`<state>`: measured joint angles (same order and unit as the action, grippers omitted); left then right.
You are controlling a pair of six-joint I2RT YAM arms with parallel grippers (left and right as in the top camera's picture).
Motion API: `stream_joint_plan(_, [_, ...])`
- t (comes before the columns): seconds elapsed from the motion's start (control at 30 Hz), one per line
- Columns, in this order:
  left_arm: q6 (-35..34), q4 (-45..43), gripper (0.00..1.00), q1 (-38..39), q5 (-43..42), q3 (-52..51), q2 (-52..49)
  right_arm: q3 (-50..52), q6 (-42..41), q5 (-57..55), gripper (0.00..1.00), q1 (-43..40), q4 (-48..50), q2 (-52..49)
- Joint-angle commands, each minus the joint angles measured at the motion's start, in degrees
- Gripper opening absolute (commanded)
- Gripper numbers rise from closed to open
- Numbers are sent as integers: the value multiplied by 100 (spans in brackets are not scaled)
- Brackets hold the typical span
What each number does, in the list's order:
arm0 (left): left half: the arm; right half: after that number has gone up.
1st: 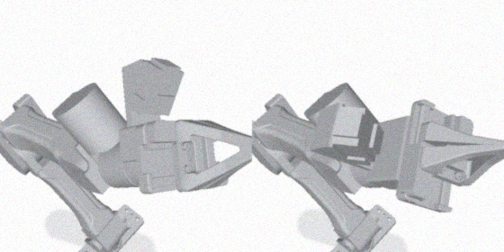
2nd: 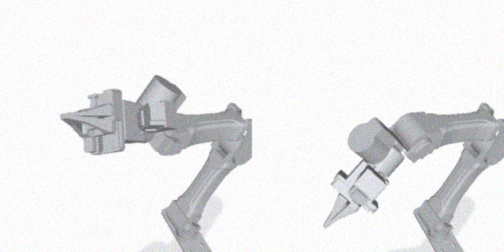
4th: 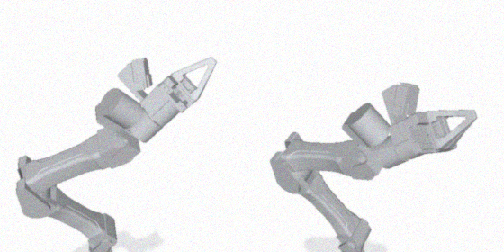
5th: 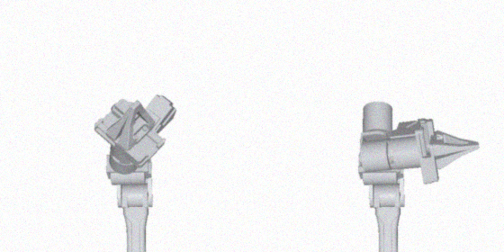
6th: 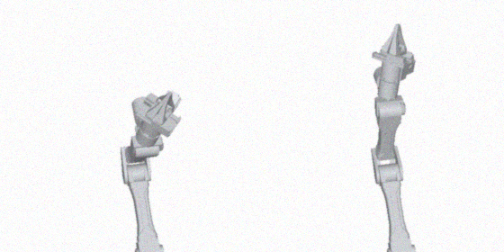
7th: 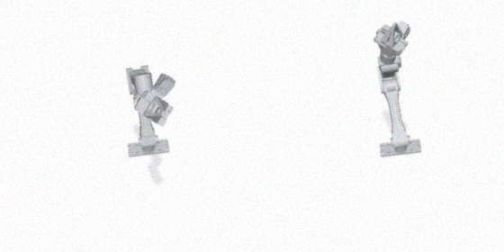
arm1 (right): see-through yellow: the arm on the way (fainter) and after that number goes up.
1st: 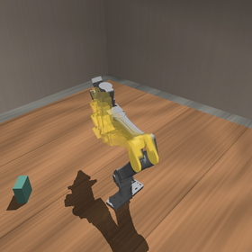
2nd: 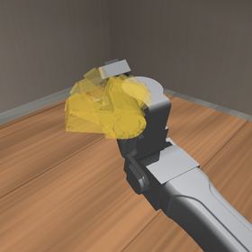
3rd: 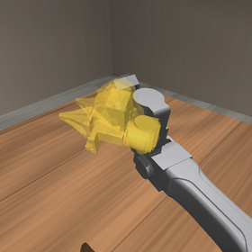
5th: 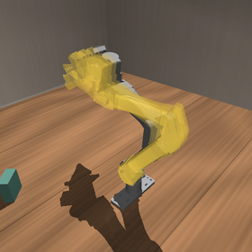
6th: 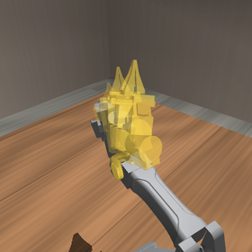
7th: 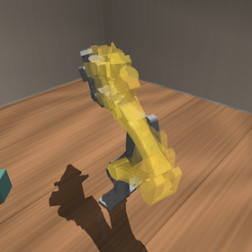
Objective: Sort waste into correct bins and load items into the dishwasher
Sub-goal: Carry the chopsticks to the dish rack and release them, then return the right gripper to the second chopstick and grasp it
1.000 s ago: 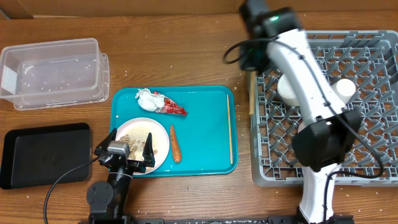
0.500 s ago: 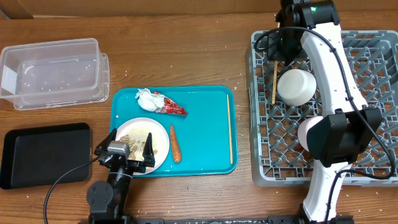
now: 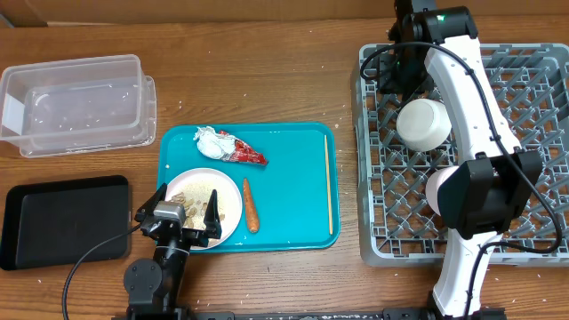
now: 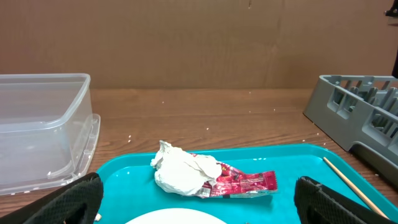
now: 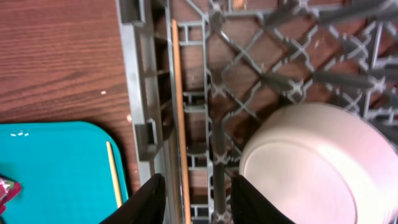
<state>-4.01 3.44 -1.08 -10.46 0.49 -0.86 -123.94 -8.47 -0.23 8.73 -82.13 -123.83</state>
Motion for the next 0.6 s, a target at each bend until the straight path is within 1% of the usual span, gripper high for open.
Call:
stream_joint_plan(0.0, [129,11,100,35,52,-22,66,11,-428,61,37,94,-131,68])
stream_joint_plan(0.13, [129,11,100,35,52,-22,66,11,-813,181,36,238,-382,258])
stream_joint_plan(0.27, [129,11,100,35,52,-22,66,11,-859,376,37,592,-431,542])
stream_joint_plan(0.3, [129,11,100,35,52,-22,66,11,-914,402,39,719,-424,595])
stream_joint_plan(0.33, [127,11,100,35,52,-22,66,11,-968,404,43,855,-422,627])
stream_joint_plan(0.37, [127,11,100,35,52,-22,66,11,-981,426,52,994,-426,632])
stream_joint_plan(0.4, [127,11,100,35,52,-22,66,13,-984,444,57,1134,-437,629])
stream_joint_plan(0.5, [129,11,100,35,52,-22,66,24,-1132,361,87,1550,-479,511])
stream_joint_plan(0.57, [127,11,100,35,52,-22,66,44,-1316,146,91,1805,-487,400])
